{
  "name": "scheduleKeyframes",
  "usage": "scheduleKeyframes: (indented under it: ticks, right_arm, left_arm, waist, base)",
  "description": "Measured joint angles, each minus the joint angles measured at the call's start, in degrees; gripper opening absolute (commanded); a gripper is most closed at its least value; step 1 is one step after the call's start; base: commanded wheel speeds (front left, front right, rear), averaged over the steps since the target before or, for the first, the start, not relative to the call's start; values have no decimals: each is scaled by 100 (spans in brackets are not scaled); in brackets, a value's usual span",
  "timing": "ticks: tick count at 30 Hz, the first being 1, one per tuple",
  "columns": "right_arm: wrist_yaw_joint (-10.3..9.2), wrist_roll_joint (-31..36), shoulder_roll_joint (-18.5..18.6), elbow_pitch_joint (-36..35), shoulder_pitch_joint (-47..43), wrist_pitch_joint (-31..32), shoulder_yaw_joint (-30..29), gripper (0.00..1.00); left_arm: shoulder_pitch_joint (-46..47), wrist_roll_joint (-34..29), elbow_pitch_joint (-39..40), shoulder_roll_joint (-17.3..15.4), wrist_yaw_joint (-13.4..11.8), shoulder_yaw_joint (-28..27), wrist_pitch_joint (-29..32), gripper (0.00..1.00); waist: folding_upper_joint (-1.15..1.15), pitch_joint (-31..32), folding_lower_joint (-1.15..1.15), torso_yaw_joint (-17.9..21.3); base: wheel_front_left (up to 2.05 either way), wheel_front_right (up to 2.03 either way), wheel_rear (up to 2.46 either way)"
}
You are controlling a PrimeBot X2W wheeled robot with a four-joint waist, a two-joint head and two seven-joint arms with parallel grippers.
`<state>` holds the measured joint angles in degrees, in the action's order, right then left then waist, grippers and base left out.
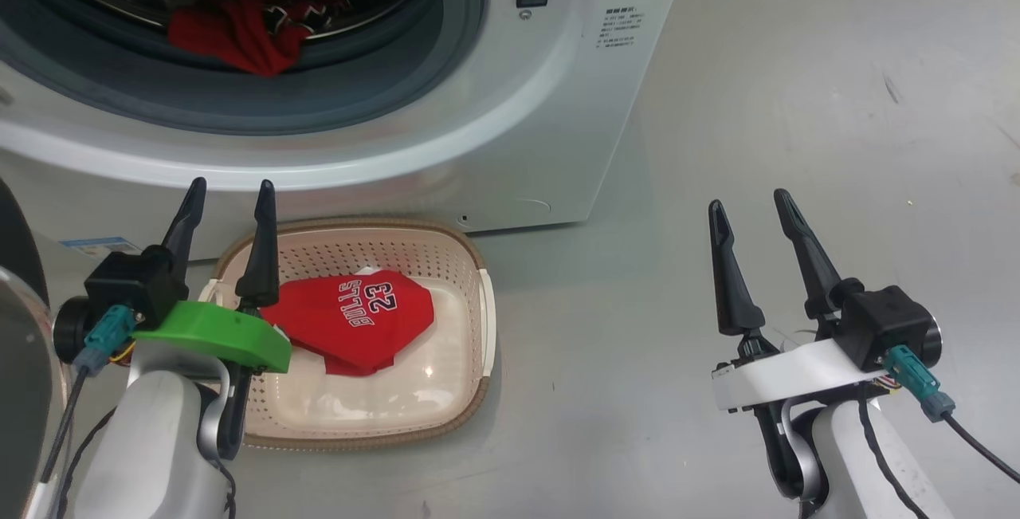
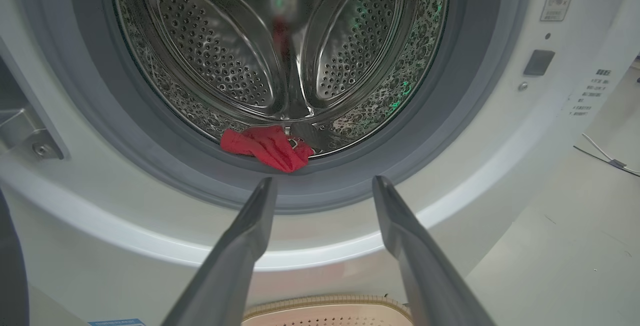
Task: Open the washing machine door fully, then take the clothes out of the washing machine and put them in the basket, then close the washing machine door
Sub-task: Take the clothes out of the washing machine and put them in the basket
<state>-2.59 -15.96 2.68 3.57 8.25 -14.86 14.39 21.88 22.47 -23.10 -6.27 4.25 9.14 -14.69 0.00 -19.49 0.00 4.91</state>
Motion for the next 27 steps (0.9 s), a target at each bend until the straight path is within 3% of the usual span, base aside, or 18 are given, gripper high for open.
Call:
scheduleKeyframes:
  ticks: [27]
  right_arm:
    - [100, 142, -9, 81, -905, 0, -213, 100]
  left_arm:
    - [-1929, -283, 1077, 35, -296, 121, 0, 100]
  waist:
    - [0, 1286, 0, -350]
  base:
    - [0, 0, 0]
